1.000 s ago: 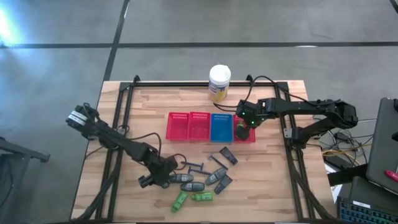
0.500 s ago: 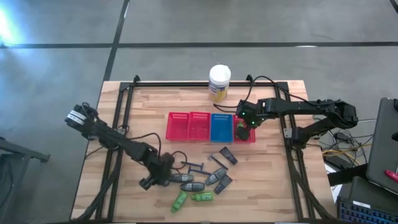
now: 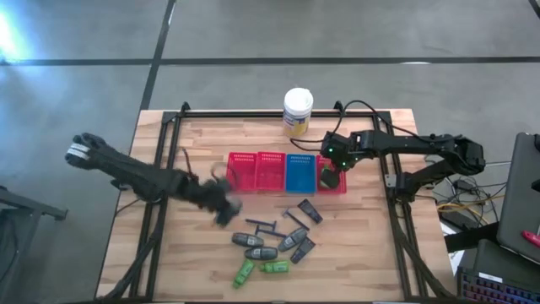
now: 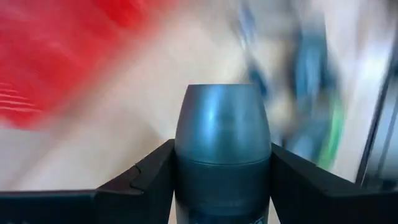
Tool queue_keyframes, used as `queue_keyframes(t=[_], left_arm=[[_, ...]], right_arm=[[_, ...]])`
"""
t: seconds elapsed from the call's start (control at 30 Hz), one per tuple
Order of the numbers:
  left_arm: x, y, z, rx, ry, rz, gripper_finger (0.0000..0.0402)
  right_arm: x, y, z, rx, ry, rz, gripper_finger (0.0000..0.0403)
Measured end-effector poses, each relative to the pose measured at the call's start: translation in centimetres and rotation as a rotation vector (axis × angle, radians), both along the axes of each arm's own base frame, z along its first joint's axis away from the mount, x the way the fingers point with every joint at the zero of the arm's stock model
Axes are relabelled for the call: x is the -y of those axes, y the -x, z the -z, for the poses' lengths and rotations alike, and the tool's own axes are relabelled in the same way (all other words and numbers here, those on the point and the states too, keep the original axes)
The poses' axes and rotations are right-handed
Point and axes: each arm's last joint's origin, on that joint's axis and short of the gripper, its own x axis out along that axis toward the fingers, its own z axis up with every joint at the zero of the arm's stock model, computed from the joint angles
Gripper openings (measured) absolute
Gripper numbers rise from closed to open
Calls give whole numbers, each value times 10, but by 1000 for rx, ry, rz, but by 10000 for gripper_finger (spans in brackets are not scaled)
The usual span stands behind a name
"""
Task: Pick & Place Travel size toiletries
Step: Put the black deodorant into the left red bin
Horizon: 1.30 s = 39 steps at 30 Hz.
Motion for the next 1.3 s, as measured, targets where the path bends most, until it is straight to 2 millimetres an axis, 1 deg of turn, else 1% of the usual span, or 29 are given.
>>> queue_keyframes(t=[0.07, 0.17, 0.27, 0.37, 0.57, 0.67, 0.77, 0.9, 1.03, 1.13, 1.23, 1.3], left_arm=[[-22, 3, -10, 63, 63, -237, 211], [-50, 10, -23, 169, 71, -488, 211], [-71, 11, -28, 225, 45, -614, 211], [-84, 7, -22, 199, 36, -642, 211], [-95, -10, 5, 56, 10, -645, 211], [-95, -19, 16, 3, 17, -634, 211], [-97, -23, 25, -37, 5, -640, 211], [-99, -26, 32, -62, -49, -677, 212], [-101, -29, 40, -95, -68, -689, 246], [-101, -31, 44, -113, -48, -673, 261], [-99, -32, 46, -124, -7, -644, 263], [-99, -31, 42, -111, 13, -634, 262]], right_arm=[[2, 0, 0, 5, 8, -6, 352], [5, -1, -1, 18, 20, -8, 345], [7, -1, -1, 24, 27, -2, 338], [8, -1, -1, 24, 30, 2, 332], [10, -1, -1, 19, 60, 30, 324], [10, 0, -1, 16, 71, 44, 322], [10, -1, -1, 16, 69, 48, 325], [10, -1, -1, 16, 70, 48, 337], [10, -1, -1, 17, 70, 48, 348], [10, -1, -1, 18, 70, 48, 354], [10, -1, -1, 20, 71, 48, 351], [10, -1, -1, 20, 71, 48, 346]])
